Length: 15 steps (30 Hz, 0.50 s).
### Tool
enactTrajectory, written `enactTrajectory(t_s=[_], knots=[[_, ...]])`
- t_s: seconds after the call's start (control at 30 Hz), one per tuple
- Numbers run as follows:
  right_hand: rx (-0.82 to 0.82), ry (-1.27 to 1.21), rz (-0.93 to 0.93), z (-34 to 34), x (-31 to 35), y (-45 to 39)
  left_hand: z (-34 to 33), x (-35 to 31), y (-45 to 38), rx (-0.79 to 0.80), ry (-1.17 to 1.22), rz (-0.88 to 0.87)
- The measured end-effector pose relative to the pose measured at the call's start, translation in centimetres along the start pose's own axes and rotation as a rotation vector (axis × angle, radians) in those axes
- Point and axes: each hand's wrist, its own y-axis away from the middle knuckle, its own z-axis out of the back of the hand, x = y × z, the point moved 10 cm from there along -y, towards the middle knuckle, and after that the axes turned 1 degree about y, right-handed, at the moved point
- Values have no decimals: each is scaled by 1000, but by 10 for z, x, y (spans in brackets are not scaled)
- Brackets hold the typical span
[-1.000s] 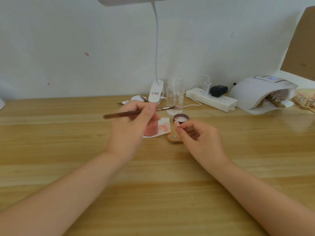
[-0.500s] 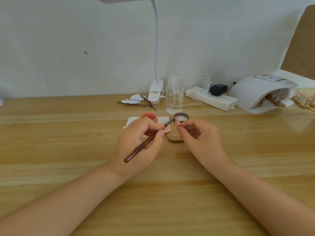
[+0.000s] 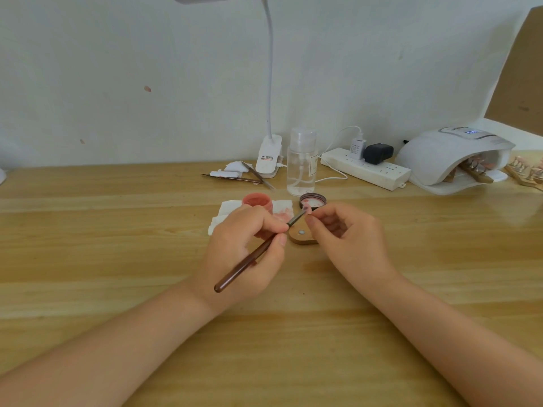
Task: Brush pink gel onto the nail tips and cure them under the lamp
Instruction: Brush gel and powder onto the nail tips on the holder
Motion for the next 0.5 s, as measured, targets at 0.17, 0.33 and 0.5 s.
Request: enactTrajectory(t_s=[0.17, 0.33, 0.5], knots=[[-3, 4, 7, 1, -1, 0, 4, -4, 2, -30, 33, -47], [-16, -5, 1, 0, -5, -1, -2, 13, 2, -34, 79, 115], [-10, -12, 7, 0, -4, -1, -6, 10, 3, 4, -8, 94]])
